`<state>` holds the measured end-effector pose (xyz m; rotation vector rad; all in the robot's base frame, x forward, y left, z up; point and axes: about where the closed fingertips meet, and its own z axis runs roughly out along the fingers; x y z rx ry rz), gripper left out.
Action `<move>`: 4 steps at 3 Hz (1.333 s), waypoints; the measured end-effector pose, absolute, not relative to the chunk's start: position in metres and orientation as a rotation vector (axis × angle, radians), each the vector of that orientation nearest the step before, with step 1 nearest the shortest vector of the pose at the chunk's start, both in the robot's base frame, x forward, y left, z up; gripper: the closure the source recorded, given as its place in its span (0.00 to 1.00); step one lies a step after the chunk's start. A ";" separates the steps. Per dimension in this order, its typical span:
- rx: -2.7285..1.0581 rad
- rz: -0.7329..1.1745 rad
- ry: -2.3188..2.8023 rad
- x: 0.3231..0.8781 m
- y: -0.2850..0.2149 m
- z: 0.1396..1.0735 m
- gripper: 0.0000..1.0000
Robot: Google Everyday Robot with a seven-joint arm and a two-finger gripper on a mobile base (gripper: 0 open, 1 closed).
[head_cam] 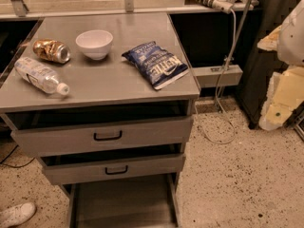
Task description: Close bottom drawer
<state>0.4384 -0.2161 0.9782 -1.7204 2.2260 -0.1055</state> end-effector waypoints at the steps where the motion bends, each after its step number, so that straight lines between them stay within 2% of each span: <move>1: -1.720 -0.106 2.226 0.438 -0.216 0.978 0.00; 2: -1.720 -0.106 2.226 0.438 -0.216 0.978 0.19; 4: -1.720 -0.106 2.226 0.438 -0.216 0.978 0.66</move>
Offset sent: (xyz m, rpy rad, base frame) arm 0.0000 0.0000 0.0000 0.0000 0.0000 0.0000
